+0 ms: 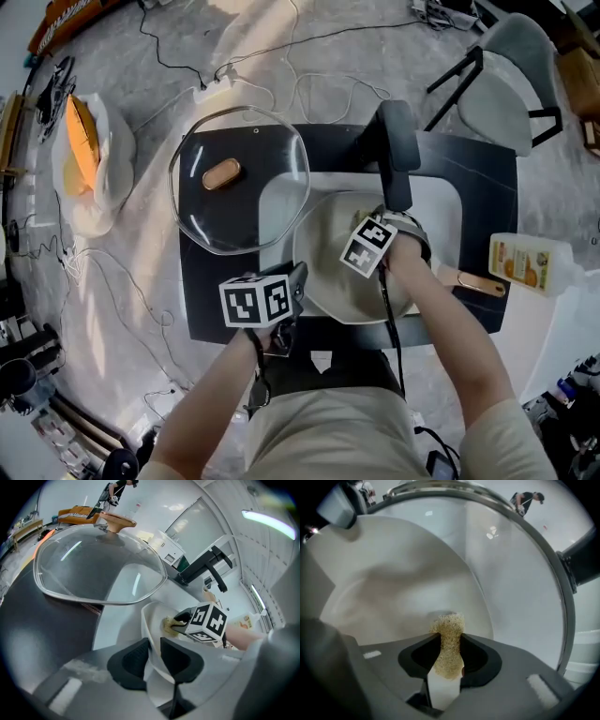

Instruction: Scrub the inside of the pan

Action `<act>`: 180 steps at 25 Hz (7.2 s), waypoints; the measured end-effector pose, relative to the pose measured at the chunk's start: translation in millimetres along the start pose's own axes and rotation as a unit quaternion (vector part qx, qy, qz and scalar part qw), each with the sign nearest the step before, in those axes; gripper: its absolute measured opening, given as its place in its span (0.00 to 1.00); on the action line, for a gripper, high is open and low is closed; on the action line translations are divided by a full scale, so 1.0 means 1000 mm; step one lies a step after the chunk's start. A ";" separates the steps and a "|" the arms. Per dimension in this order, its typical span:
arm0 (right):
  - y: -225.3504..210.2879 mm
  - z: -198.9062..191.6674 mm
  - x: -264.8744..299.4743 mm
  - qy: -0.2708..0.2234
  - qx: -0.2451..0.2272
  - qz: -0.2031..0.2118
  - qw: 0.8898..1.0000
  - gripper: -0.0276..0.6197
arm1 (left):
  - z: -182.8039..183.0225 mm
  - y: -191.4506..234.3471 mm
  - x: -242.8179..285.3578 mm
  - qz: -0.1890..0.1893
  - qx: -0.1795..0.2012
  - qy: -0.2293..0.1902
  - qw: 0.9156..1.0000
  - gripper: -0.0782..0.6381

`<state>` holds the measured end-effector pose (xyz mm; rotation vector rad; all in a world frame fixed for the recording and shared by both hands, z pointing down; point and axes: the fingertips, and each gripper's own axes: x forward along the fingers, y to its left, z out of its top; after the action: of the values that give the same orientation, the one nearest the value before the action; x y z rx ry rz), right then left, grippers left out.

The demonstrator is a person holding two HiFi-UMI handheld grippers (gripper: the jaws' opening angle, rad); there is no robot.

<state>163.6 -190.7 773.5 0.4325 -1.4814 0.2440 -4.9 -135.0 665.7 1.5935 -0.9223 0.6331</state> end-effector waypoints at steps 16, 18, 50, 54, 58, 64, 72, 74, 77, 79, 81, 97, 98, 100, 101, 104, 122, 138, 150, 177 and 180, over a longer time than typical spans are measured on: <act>0.084 -0.081 -0.093 0.155 0.021 0.274 0.949 0.24 | 0.002 -0.002 -0.001 -0.012 -0.009 0.001 1.000 0.23; 0.101 -0.065 -0.115 0.128 0.031 0.322 0.937 0.24 | 0.004 -0.004 -0.001 -0.013 -0.012 0.000 1.000 0.23; 0.023 -0.014 -0.003 0.003 0.128 0.121 0.984 0.24 | 0.004 -0.001 -0.003 -0.025 -0.041 -0.014 0.999 0.22; 0.034 -0.057 -0.019 0.087 0.065 0.135 0.985 0.24 | 0.005 -0.002 -0.002 -0.026 -0.036 -0.017 0.999 0.21; 0.073 -0.074 -0.052 0.140 0.011 0.207 0.968 0.24 | 0.004 -0.001 -0.003 -0.030 -0.042 -0.015 0.999 0.22; 0.139 -0.026 -0.106 0.041 0.049 0.387 0.920 0.24 | 0.004 -0.002 -0.004 -0.030 -0.041 -0.016 0.999 0.22; 0.140 0.071 -0.113 -0.119 0.105 0.395 0.905 0.23 | 0.011 0.011 -0.010 -0.016 -0.076 -0.038 0.996 0.21; 0.129 0.093 -0.108 -0.160 0.141 0.378 0.901 0.23 | 0.013 0.014 -0.011 -0.015 -0.078 -0.039 0.996 0.21; 0.102 0.113 -0.090 -0.200 0.147 0.292 0.924 0.23 | 0.014 0.014 -0.011 -0.018 -0.075 -0.033 0.996 0.21; 0.085 0.118 -0.074 -0.210 0.136 0.233 0.940 0.23 | 0.014 0.014 -0.011 -0.016 -0.073 -0.033 0.997 0.21; 0.071 0.118 -0.059 -0.214 0.134 0.194 0.948 0.23 | 0.013 0.014 -0.011 -0.015 -0.073 -0.033 0.997 0.21; -0.017 -0.013 -0.014 -0.021 0.085 -0.048 0.995 0.24 | 0.009 0.005 -0.007 -0.009 -0.021 -0.016 1.000 0.21; -0.015 -0.025 -0.017 -0.004 0.078 -0.043 0.996 0.24 | 0.008 0.005 -0.007 -0.008 -0.016 -0.016 1.000 0.21; -0.007 -0.044 -0.022 0.028 0.072 -0.017 0.997 0.24 | 0.008 0.005 -0.008 -0.006 -0.012 -0.018 1.000 0.21; -0.001 -0.052 -0.025 0.043 0.070 0.002 0.997 0.23 | 0.008 0.005 -0.007 -0.006 -0.011 -0.019 1.000 0.21; 0.026 -0.071 -0.040 0.089 0.071 0.088 0.990 0.23 | 0.008 0.003 -0.007 -0.008 -0.009 -0.017 1.000 0.21; 0.132 0.039 -0.142 -0.142 0.250 0.403 0.869 0.23 | 0.006 0.004 -0.008 0.004 -0.008 -0.025 1.000 0.22; 0.072 0.070 -0.188 -0.310 0.364 0.214 0.852 0.24 | 0.016 -0.004 -0.063 -0.034 0.019 -0.062 0.997 0.22; 0.031 0.056 -0.300 -0.416 0.386 0.118 0.815 0.24 | 0.062 -0.053 -0.143 -0.055 0.103 -0.132 0.984 0.18; 0.006 0.000 -0.624 -0.662 0.323 -0.107 0.667 0.24 | 0.145 -0.202 -0.399 -0.088 0.306 -0.432 0.844 0.11; 0.012 -0.012 -0.645 -0.670 0.308 -0.142 0.660 0.24 | 0.142 -0.215 -0.427 -0.056 0.350 -0.465 0.811 0.11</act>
<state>114.8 -107.9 135.6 1.6464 -2.7250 0.1492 -71.4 -163.2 172.5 2.7153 -1.3615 0.0277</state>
